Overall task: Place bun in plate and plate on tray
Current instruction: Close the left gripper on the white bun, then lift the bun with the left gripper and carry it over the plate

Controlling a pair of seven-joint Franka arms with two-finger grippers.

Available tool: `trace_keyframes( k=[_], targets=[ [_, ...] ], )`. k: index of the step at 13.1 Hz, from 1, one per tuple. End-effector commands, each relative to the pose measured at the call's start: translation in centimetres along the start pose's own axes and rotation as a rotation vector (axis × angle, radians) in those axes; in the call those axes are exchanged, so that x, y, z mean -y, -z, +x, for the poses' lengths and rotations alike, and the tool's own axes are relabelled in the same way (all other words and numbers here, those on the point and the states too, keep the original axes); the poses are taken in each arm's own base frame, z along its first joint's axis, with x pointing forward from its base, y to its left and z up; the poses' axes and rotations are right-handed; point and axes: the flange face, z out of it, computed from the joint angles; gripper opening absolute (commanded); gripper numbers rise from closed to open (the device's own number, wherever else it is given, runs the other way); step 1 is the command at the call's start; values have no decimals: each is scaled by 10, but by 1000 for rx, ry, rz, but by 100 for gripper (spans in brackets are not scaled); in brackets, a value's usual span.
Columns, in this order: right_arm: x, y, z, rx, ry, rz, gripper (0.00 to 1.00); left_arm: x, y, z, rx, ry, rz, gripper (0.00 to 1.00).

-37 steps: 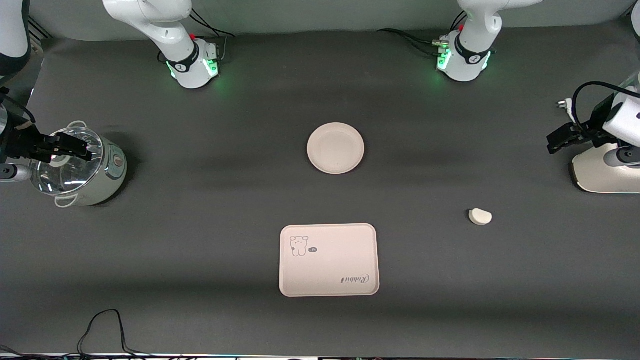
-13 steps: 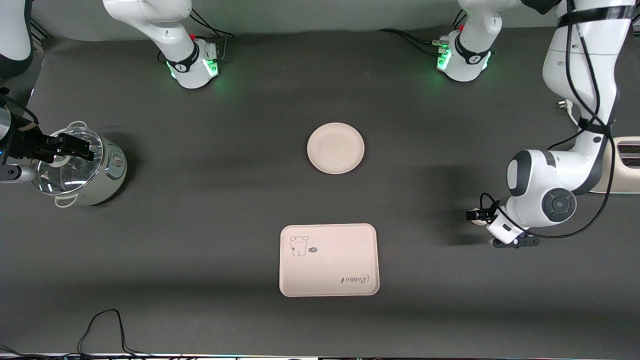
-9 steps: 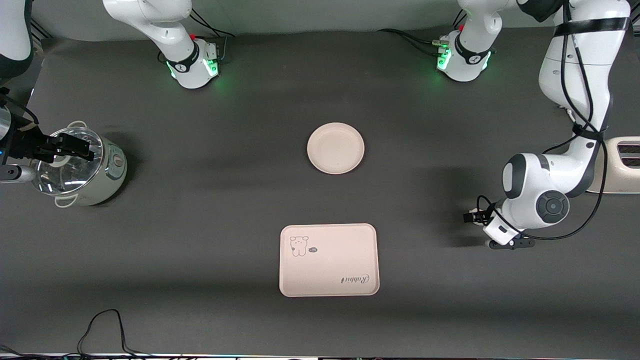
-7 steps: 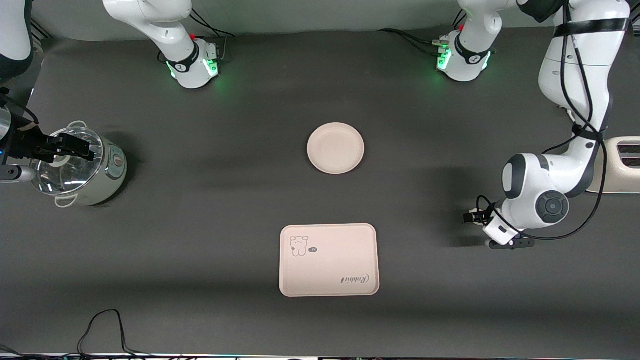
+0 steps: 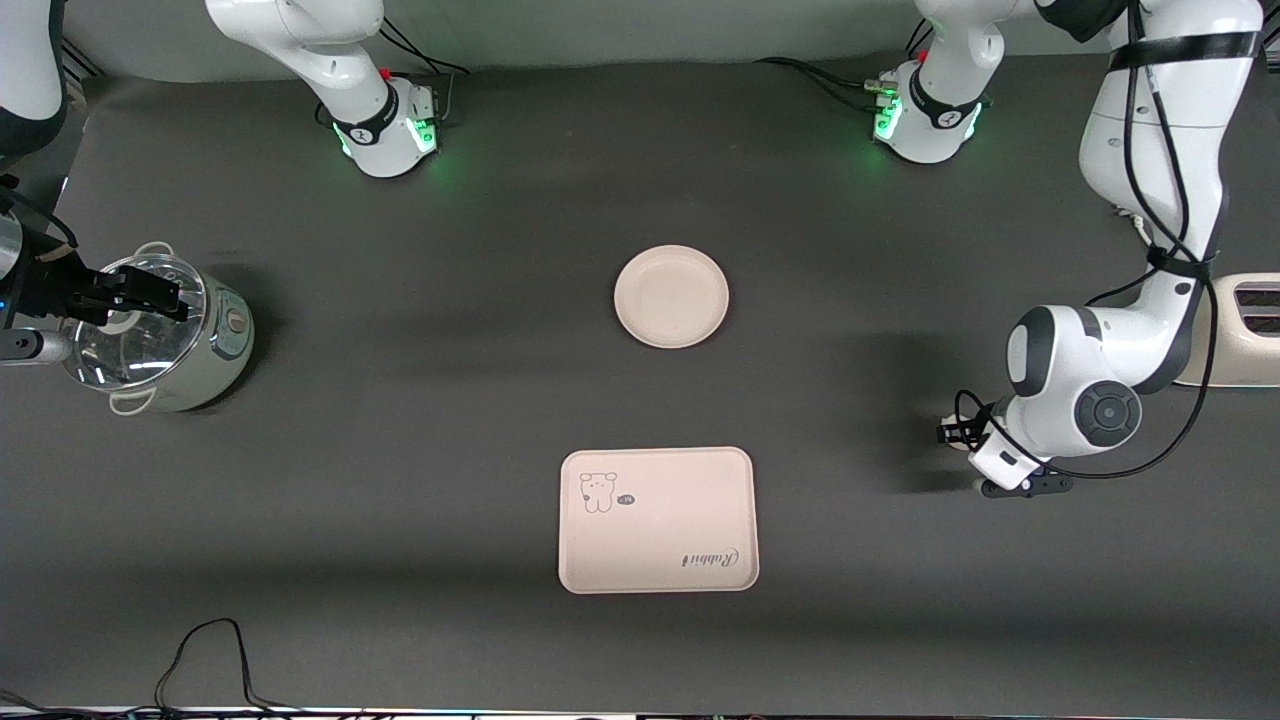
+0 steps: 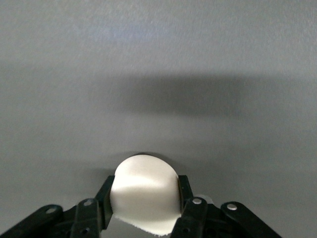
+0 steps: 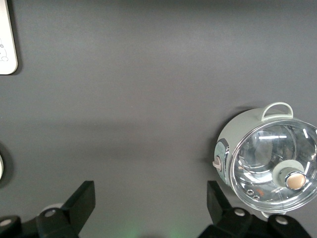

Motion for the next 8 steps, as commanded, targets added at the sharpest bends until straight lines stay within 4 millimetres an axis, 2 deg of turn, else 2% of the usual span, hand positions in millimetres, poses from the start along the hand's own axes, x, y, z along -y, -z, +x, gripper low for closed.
trace_keyframes(
  k=[1, 4, 6, 8],
  targets=[
    [1, 2, -3, -27, 23, -24, 100, 5, 80, -32, 45, 22, 24, 56],
    [1, 0, -6, -37, 8, -24, 100, 15, 185, -81, 62, 31, 46, 56],
    [2, 0, -6, -36, -21, -24, 100, 26, 257, -126, 36, 43, 52, 57],
    [2, 0, -6, -36, -24, -24, 100, 36, 295, -161, 30, 55, 54, 56]
  ],
)
